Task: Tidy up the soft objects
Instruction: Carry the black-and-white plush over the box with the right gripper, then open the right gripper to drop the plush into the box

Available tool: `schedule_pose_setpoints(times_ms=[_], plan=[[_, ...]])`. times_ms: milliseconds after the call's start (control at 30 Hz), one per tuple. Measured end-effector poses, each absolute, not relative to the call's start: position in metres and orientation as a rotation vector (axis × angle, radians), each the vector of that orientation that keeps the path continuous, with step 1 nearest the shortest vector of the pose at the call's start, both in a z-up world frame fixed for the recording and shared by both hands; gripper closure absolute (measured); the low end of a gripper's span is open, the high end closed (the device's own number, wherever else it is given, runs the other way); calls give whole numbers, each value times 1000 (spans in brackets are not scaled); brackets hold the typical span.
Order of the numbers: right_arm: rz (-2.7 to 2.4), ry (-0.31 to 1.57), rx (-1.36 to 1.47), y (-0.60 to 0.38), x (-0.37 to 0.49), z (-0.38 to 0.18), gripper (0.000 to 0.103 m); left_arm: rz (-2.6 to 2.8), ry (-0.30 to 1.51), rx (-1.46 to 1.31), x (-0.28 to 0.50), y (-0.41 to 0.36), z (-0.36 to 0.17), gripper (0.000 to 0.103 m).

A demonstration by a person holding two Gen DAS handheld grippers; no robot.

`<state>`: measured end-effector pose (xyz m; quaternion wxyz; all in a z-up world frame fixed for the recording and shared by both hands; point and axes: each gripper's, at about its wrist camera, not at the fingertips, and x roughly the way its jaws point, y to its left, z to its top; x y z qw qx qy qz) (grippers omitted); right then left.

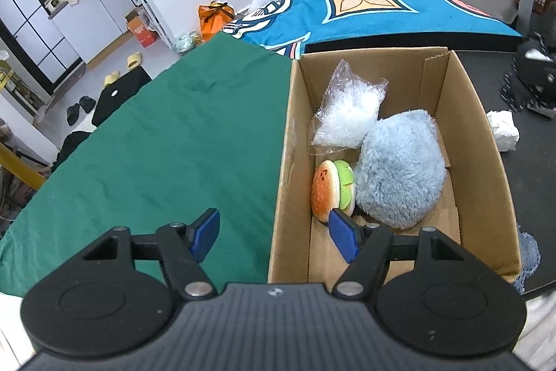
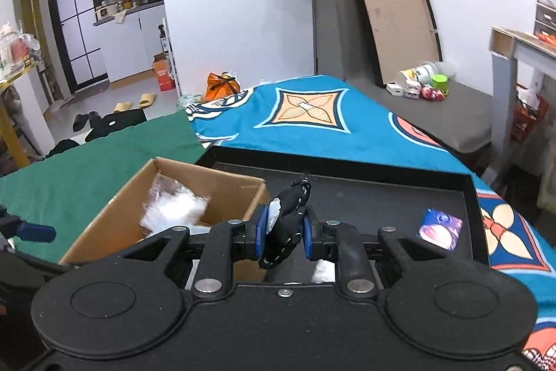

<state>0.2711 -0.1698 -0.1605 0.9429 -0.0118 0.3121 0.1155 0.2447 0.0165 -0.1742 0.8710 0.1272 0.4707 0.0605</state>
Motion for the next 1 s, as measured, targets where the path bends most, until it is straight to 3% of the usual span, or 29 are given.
schedule_pose_setpoints(times_ms=[233,367,500,633,700,800,900,1000], plan=[[250,636,-75,-146,279,-156,81,108,986,205,245,26,-175,40],[249,640,-98,-136,282,-155,81,97,992,190,246,28,-175,50],[248,641,-113,-128,286,-155,81,93,1015,167,248,33,-178,70],[245,637,-147,-118,291,-154,80,85,1035,141,250,37,-181,81],[242,640,-158,-113,293,-155,76,75,1038,131,250,38,-182,85],[236,654,-166,-109,294,-155,53,62,1041,116,250,40,-183,89],[233,652,-161,-110,291,-151,50,53,1039,110,250,40,-182,90],[232,651,-169,-114,286,-149,41,52,1032,109,249,39,-181,90]])
